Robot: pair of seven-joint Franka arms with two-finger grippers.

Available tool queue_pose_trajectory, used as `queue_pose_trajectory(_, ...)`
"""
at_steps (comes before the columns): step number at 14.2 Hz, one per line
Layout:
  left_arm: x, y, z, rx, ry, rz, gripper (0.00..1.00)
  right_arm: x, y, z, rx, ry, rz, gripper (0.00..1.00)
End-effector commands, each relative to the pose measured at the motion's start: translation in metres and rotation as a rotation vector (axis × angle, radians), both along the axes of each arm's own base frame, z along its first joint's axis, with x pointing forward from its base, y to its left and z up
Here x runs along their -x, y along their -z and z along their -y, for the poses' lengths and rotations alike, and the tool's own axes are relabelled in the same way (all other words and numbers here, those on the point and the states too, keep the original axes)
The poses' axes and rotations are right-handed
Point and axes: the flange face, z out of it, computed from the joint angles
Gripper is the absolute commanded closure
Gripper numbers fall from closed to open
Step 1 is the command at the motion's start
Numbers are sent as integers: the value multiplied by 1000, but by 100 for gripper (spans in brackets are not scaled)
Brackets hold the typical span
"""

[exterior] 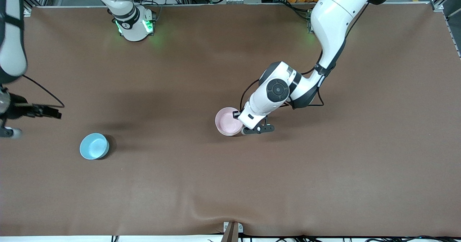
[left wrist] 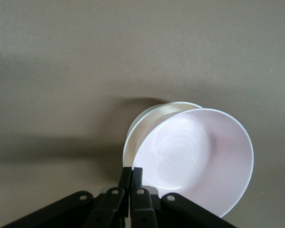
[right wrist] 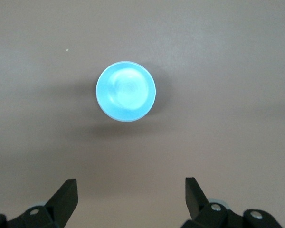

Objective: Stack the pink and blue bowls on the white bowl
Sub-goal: 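Release the pink bowl and withdraw the left gripper while the right gripper reaches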

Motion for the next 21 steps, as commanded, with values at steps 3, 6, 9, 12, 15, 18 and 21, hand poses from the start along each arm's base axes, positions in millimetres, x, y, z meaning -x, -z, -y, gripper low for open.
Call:
queue_pose_trajectory(3,2,7,1,-13,4,27,100,-23,79,15,10,-12,-28,0)
queue_pose_trajectory(6,0,16,3,2,-3,42,100,-28,128,32,9,10,-25,0)
queue_pose_trajectory(9,1,23,3,-1,-3,33,100,-27,162,42,15,17,9,0)
queue_pose_trajectory(12,-6,19,-1,6,-24,35,1,-17,185,44,18,8,44,0)
queue_pose_trajectory(15,-11,5,-3,14,-21,58,0,-8,212,41,23,8,81,0)
queue_pose_trajectory(18,-32,-28,-29,15,-53,91,0,-5,227,40,24,13,106,0)
queue_pose_trajectory(21,-61,-67,-82,-30,-57,125,0,-5,232,39,21,22,104,38)
